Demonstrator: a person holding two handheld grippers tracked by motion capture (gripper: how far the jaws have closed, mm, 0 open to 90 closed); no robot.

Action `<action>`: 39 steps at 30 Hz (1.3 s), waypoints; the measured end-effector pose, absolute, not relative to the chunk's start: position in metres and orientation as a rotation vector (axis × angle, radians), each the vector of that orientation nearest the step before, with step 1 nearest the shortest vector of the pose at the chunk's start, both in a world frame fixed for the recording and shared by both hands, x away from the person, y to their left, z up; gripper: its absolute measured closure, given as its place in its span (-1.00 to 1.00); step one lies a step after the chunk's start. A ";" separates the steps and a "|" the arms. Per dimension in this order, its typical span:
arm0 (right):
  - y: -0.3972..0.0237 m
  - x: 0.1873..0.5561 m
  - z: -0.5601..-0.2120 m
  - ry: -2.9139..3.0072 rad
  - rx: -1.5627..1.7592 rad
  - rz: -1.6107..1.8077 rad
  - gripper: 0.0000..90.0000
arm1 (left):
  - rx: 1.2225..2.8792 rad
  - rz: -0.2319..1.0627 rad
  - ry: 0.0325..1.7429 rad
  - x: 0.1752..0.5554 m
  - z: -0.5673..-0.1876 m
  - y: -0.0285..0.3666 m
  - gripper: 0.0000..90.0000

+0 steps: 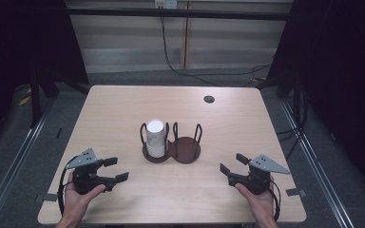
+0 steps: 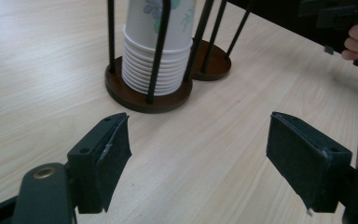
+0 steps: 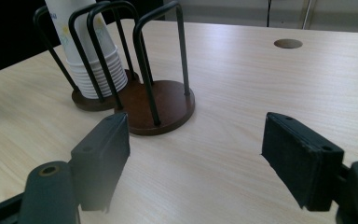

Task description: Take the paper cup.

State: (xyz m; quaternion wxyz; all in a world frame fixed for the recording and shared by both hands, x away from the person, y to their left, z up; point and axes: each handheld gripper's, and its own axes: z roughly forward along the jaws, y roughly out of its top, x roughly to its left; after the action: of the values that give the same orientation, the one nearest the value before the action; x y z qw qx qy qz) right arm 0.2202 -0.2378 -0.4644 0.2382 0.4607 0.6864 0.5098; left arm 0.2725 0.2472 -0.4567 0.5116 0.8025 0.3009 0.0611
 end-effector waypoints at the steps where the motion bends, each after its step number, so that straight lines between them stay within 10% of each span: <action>1: -0.238 0.221 -0.465 1.884 1.263 1.393 -0.49 | 1.935 0.140 0.727 0.273 -0.457 0.246 -0.52; 39: -0.235 0.224 -0.467 2.010 1.274 1.354 -0.48 | 2.025 0.183 0.681 0.307 -0.397 0.220 -0.26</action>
State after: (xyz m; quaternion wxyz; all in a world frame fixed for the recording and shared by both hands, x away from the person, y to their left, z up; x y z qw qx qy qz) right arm 0.2244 -0.2345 -0.4670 0.2003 0.4559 0.7191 0.4846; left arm 0.3074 0.2203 -0.3973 0.4781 0.8295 0.2788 0.0749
